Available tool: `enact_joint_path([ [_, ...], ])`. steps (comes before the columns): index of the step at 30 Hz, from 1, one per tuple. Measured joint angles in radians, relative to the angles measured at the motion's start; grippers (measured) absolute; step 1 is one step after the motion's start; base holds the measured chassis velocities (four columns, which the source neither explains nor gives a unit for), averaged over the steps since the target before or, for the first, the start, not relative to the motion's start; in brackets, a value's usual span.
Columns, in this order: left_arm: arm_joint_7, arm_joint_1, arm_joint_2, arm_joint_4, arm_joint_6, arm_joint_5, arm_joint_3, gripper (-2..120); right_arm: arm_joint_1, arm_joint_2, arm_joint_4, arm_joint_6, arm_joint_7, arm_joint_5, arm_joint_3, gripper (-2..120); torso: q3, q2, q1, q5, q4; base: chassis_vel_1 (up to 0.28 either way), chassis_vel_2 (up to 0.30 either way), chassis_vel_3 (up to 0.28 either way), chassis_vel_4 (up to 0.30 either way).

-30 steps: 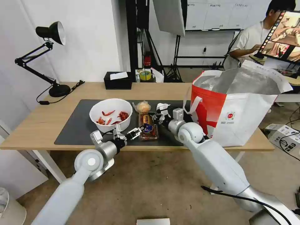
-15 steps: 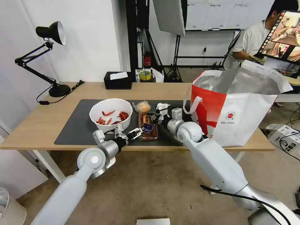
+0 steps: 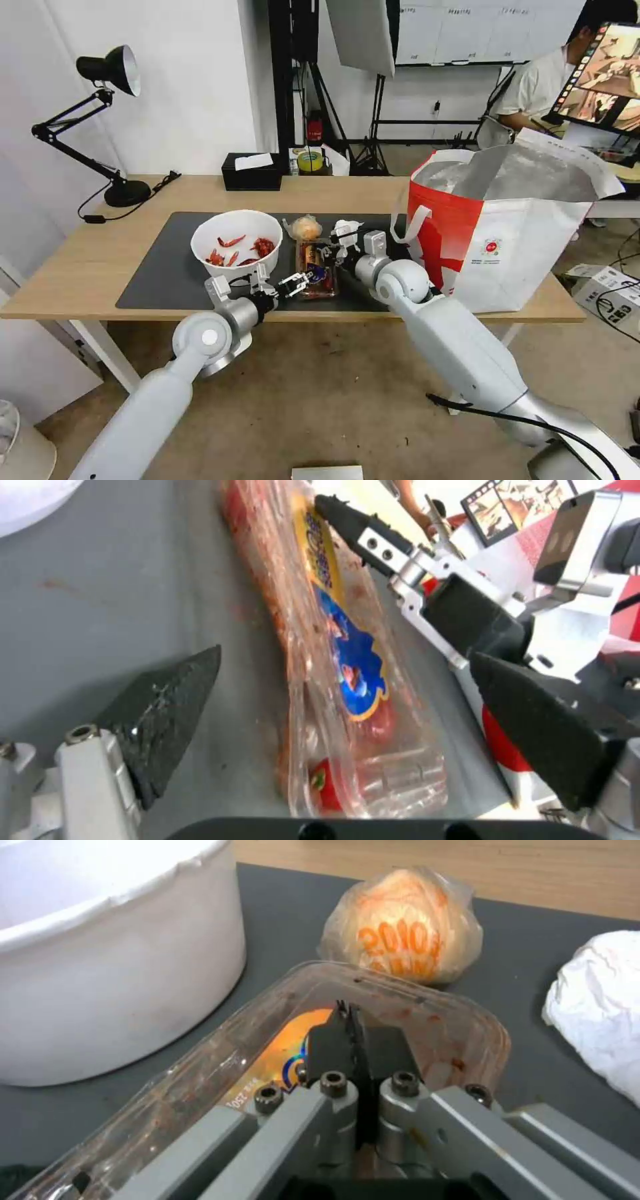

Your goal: Pick up the trash from the table and place it into the takeout bag.

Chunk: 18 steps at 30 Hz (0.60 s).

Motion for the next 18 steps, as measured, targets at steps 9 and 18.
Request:
enact_joint_path([
  [9,-0.005,-0.009,-0.005,0.01,0.0,0.0,0.011,100,-0.002,-0.002,0.001,-0.002,0.0,0.0,0.004,0,0.0,0.0,0.0,0.0,0.0,0.0,0.0,0.0,0.0],
  [18,-0.006,-0.013,-0.006,0.017,0.0,0.001,0.022,91,-0.003,-0.002,0.001,-0.002,0.001,0.0,0.006,0,0.0,0.0,0.0,0.0,0.0,0.0,0.0,0.0,0.0],
])
